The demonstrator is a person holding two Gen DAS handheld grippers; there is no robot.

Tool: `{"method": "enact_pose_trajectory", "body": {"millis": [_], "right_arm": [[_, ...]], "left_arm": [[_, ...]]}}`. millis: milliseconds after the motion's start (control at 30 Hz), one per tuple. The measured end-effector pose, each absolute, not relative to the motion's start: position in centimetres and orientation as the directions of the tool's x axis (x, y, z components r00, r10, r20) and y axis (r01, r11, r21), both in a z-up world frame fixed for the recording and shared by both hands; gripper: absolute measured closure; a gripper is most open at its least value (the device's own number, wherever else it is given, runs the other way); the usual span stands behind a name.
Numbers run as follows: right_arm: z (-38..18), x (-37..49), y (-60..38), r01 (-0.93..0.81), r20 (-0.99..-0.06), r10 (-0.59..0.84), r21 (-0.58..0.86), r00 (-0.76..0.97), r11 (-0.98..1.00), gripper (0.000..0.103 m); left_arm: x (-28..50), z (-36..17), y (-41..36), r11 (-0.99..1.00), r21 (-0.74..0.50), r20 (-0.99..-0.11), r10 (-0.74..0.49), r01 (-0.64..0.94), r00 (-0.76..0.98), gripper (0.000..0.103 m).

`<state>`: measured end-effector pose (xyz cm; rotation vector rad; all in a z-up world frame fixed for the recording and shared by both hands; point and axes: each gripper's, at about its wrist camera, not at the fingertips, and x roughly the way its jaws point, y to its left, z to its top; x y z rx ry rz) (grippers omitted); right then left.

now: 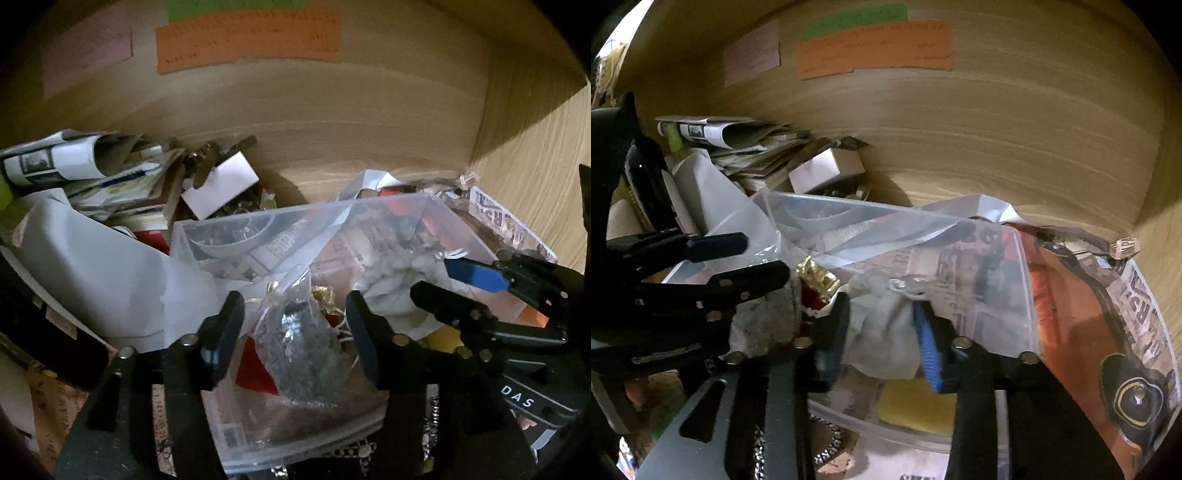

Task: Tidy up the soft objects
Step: 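Carry both bags over the clear bin and open both grippers, then grasp the floral cloth with the right gripper while the left grasps the green cloth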

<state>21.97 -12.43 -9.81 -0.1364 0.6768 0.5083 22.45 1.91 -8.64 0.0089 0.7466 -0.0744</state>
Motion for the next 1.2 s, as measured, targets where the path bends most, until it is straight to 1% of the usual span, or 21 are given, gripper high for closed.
{"method": "enact_pose_trajectory", "body": {"millis": [100, 200, 267, 333, 533, 633, 767, 867, 1200], "right_arm": [[-9.1, 21.4, -12.8, -0.487, -0.605, 0.409, 0.040, 0.683, 0.873, 0.053], [-8.0, 20.6, -13.3, -0.486, -0.573, 0.416, 0.037, 0.706, 0.873, 0.047], [-7.2, 19.8, -13.7, -0.490, -0.545, 0.430, 0.040, 0.720, 0.871, 0.043], [-6.5, 19.0, -14.1, -0.489, -0.521, 0.435, 0.039, 0.734, 0.872, 0.033], [-5.0, 16.0, -15.1, -0.501, -0.467, 0.451, 0.021, 0.760, 0.865, 0.026], [-4.8, 14.3, -15.7, -0.506, -0.453, 0.455, 0.010, 0.766, 0.862, 0.025], [-5.2, 12.6, -16.1, -0.512, -0.457, 0.462, 0.016, 0.760, 0.859, 0.023], [-6.1, 11.6, -16.4, -0.519, -0.479, 0.471, 0.036, 0.741, 0.854, 0.023], [-10.3, 9.2, -15.8, -0.546, -0.585, 0.483, 0.079, 0.652, 0.834, 0.023]], "left_arm": [[21.5, -7.9, 2.2, 0.997, -0.033, -0.665, -0.074, 0.070, 0.744, 0.042], [20.1, -6.7, 2.5, 0.997, -0.037, -0.638, -0.074, 0.065, 0.767, 0.035], [19.1, -6.0, 2.7, 0.998, -0.035, -0.615, -0.066, 0.057, 0.786, 0.028], [17.8, -5.2, 3.0, 0.998, -0.034, -0.592, -0.059, 0.049, 0.804, 0.023], [14.4, -3.9, 3.7, 0.998, -0.041, -0.550, -0.055, 0.038, 0.834, 0.010], [12.7, -4.0, 3.8, 0.998, -0.044, -0.543, -0.056, 0.038, 0.838, 0.005], [11.6, -4.6, 3.4, 0.999, -0.036, -0.549, -0.051, 0.038, 0.835, 0.005], [10.6, -5.4, 3.3, 0.998, -0.051, -0.560, -0.062, 0.041, 0.826, 0.005], [8.7, -9.7, 2.8, 0.996, -0.081, -0.653, -0.088, 0.046, 0.752, 0.005]]}}
